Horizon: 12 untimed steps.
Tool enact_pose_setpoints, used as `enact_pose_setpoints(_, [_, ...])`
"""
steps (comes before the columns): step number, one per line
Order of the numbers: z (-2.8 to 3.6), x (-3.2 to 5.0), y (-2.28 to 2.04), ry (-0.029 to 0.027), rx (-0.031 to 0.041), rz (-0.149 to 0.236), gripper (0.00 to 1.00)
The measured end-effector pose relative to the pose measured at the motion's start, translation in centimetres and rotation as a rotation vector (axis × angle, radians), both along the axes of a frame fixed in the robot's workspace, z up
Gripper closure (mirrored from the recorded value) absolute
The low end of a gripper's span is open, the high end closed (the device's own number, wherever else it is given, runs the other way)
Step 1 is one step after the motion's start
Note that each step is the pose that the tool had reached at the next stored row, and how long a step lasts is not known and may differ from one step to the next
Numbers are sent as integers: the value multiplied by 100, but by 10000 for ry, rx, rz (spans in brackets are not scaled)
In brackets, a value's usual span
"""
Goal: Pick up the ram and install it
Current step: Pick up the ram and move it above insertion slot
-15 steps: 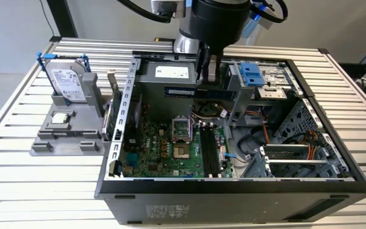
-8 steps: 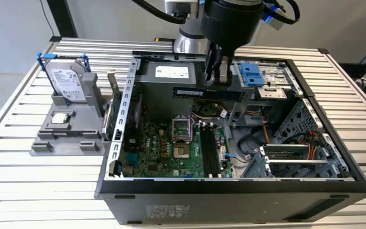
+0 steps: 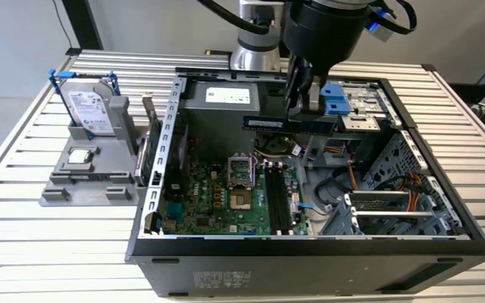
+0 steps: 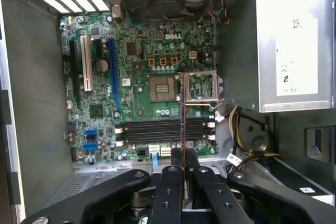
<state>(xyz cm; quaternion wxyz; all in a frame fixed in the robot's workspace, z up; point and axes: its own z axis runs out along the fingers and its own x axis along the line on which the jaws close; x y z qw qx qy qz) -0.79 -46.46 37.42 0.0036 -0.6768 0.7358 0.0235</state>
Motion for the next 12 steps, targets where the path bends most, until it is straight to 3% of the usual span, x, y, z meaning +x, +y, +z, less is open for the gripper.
enact_pose_setpoints(7, [0,139,-37,19,-1,0,100])
enact_pose_setpoints(12, [0,156,-40,20,-1,-1,100])
